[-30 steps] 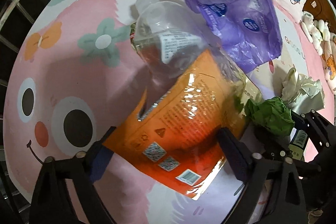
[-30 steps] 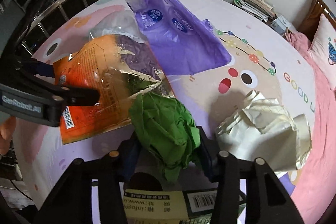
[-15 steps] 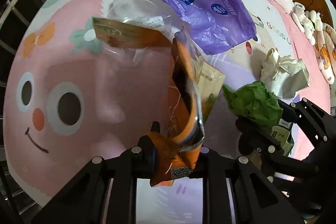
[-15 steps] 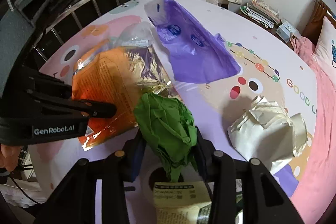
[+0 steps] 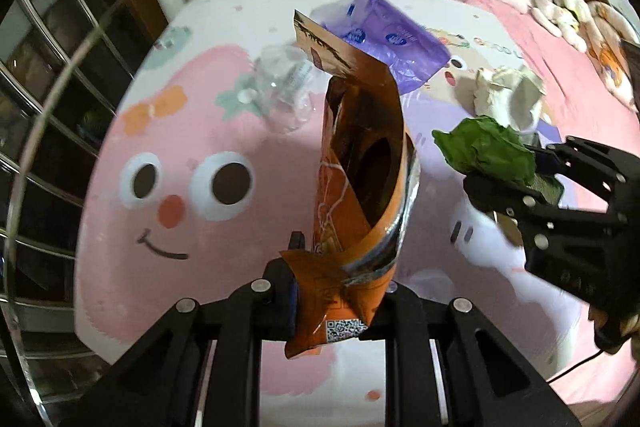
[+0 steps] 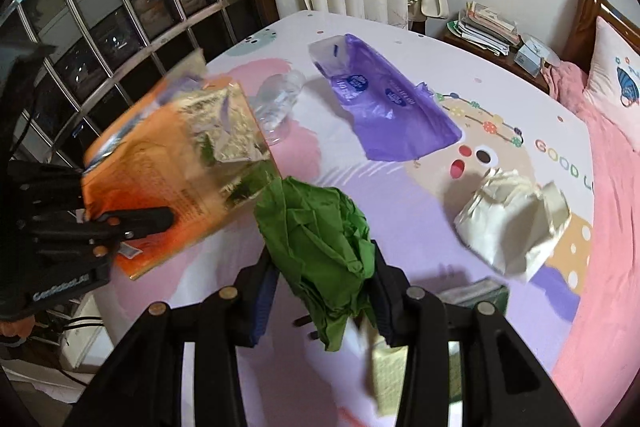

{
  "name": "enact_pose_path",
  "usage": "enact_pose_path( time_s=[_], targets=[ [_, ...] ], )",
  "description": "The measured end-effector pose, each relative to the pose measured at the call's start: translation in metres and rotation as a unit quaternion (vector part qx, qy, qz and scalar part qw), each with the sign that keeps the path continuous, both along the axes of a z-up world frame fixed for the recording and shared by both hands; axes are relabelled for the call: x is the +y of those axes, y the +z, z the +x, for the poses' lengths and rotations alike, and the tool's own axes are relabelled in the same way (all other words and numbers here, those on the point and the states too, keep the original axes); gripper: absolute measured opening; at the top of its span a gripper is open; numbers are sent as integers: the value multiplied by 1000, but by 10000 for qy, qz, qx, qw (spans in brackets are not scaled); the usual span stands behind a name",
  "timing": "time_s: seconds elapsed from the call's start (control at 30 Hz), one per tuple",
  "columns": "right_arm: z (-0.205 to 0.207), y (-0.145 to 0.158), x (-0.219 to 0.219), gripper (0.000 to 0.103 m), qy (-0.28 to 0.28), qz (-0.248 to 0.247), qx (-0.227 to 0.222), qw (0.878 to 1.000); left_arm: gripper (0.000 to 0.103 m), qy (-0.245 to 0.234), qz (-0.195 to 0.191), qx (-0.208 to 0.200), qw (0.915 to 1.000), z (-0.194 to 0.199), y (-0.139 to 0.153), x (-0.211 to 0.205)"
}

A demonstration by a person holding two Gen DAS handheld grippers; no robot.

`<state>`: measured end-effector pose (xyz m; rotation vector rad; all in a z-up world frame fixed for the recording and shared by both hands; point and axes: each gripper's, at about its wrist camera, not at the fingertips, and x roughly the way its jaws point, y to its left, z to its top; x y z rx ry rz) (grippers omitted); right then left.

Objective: Collect trash
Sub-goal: 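Carry the orange bag and green paper down over the bin and open both tools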

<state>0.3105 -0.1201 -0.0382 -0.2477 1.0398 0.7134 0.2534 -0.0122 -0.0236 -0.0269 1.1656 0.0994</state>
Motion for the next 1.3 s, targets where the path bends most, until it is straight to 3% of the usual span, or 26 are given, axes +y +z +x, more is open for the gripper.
enact_pose_path(
  time_s=[0.2,0.37,0.87,1.3],
  targets=[
    [-34,10,1,42,-402,302,110,9987,17,-453,589,-727,9946,-52,34,20],
    [-76,18,9,42,-812,431,182,9956,17,-801,645,-863,9909,-88,46,51],
    [-238,13,63,42,-1998,520,308,9780,17,-1906,157,-618,9796,-197,29,113],
    [-329,-29,66,42,-2620,288,979,9597,17,-2593,-61,51,9658,-261,-13,99]
  ],
)
